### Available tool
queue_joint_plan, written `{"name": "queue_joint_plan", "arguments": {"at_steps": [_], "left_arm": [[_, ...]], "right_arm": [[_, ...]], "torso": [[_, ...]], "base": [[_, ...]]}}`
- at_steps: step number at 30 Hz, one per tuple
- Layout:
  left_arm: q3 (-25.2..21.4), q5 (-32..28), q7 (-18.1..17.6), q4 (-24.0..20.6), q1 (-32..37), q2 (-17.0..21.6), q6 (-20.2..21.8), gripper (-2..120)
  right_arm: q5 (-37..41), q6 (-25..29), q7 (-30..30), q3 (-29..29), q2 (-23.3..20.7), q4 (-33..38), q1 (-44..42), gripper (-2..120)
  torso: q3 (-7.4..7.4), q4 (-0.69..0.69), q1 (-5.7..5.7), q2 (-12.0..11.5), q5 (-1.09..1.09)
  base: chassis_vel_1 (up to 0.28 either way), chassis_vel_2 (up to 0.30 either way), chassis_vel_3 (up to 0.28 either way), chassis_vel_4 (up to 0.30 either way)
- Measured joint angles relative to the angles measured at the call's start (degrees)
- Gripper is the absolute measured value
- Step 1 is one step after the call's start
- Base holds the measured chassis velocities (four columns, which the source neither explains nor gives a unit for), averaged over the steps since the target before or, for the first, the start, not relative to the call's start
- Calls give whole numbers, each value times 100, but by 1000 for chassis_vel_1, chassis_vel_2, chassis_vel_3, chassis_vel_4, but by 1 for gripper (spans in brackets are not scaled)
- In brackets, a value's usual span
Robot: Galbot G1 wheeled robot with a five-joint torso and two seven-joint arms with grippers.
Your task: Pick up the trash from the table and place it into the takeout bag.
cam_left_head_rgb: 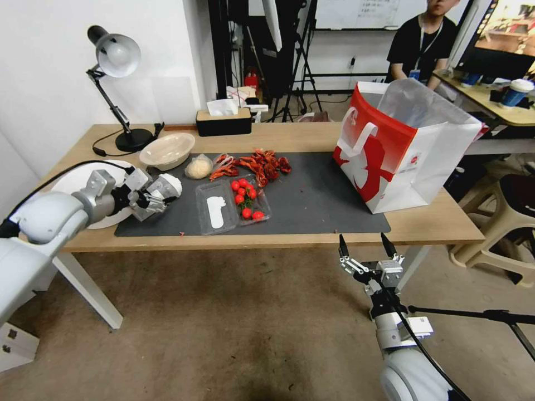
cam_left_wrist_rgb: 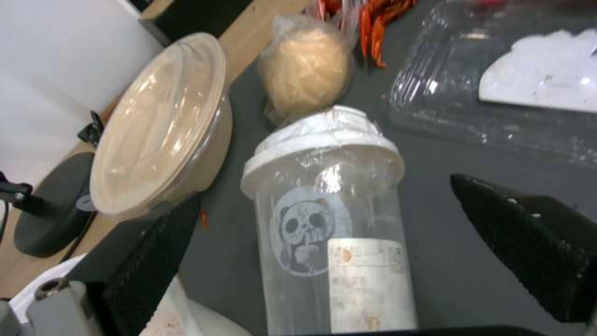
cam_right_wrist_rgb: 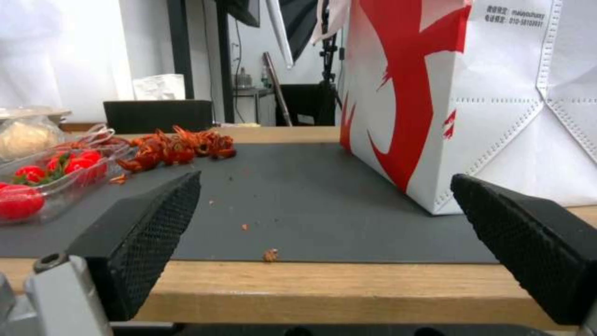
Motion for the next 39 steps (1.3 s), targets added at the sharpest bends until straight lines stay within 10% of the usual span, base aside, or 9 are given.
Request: {"name": "queue_joint_plan", "arguments": {"at_steps": [39], "left_arm": [[1558, 212, -67, 403, -1234, -158, 793, 86]], "right_arm": [[-37, 34, 3, 29, 3, -45, 17, 100]], "torso": [[0, 0, -1, 0, 0]], "base": [[0, 0, 0, 0]]}}
